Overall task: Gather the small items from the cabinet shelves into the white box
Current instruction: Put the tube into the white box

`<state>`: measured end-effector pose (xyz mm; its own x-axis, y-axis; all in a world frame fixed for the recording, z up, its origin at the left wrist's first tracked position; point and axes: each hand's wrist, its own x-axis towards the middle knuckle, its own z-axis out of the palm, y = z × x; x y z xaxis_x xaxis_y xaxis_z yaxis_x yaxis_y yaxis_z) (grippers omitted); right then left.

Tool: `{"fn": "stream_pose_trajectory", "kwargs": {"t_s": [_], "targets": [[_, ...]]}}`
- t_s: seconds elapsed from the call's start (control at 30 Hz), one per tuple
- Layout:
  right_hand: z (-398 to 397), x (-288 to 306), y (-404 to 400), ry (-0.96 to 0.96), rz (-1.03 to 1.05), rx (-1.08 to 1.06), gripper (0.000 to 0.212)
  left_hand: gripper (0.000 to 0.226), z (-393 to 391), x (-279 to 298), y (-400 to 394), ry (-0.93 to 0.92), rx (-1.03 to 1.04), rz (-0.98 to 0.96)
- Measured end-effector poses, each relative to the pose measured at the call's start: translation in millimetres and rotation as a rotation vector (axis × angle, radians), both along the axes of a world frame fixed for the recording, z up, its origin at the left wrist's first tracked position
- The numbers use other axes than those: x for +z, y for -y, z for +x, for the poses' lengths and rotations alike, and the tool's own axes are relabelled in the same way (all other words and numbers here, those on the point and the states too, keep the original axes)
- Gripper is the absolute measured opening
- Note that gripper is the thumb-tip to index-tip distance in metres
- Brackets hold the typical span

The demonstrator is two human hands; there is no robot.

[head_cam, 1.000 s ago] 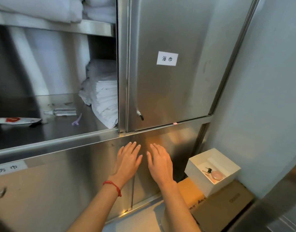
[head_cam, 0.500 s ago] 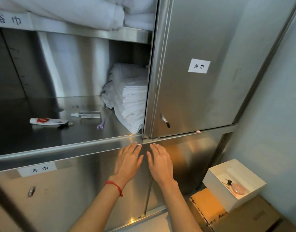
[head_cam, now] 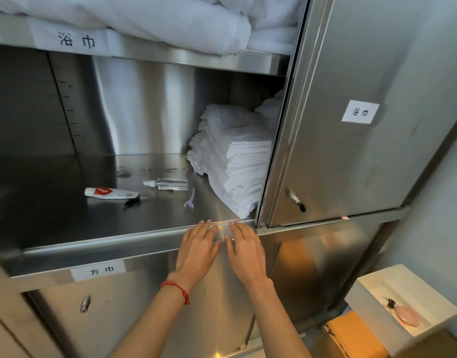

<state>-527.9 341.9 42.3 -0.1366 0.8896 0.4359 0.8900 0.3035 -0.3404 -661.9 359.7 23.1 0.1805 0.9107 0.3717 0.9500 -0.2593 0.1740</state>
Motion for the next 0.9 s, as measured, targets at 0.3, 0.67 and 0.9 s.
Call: {"fn": "stream_pose_trajectory", "kwargs": {"t_s": [0.3,0.67,0.9], "targets": [[-56.1,-1.8,-25.3,-0.016,-0.015,0.045,0.042,0.05,-56.1,-2.6,-18.9,-0.027,0.062,-0.009],[-95.2,-0.3,-56.1,-0.024,0.022,0.148,0.04,0.05,-91.2,-4.6,-42.2,0.026,0.118,-0.01],[-117.6,-0.1,-90.6,-0.043,0.049,0.246,0.036,0.05,-114.2,-1.8,-60.0,0.049,0.229,0.002]]}}
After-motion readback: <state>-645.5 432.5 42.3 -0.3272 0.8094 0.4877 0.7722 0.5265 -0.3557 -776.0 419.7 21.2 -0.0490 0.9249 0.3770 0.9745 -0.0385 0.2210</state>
